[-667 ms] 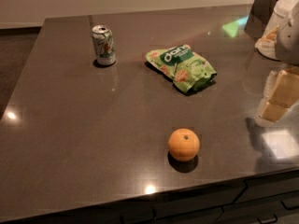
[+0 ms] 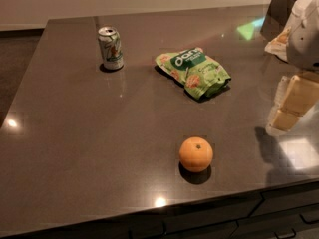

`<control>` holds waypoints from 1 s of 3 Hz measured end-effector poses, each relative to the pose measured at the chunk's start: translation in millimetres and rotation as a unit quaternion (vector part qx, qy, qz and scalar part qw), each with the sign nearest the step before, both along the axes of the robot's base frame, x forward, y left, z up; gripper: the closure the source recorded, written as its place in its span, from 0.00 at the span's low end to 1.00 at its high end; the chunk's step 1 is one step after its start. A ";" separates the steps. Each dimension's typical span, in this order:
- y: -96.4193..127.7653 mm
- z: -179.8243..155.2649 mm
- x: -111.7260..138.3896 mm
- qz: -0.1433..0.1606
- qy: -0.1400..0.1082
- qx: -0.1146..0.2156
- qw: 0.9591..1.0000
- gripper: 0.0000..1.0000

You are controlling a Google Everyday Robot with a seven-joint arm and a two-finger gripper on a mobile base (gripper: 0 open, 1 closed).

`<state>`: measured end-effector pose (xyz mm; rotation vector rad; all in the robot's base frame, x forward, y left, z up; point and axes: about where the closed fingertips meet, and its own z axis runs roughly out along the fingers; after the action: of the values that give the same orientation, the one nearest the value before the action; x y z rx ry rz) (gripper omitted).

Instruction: Move orange near green rice chip bag

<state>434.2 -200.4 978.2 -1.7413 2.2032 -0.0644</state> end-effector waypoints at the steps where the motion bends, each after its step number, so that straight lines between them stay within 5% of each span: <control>1: 21.7 -4.0 -9.1 0.017 0.004 0.021 1.000 0.00; 3: 70.4 -54.1 -37.8 0.074 0.027 0.054 0.995 0.00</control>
Offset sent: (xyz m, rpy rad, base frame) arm -0.0513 0.0840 -0.0743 0.1325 0.1002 0.1847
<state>396.5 -130.0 924.0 -1.8593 2.0652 0.1348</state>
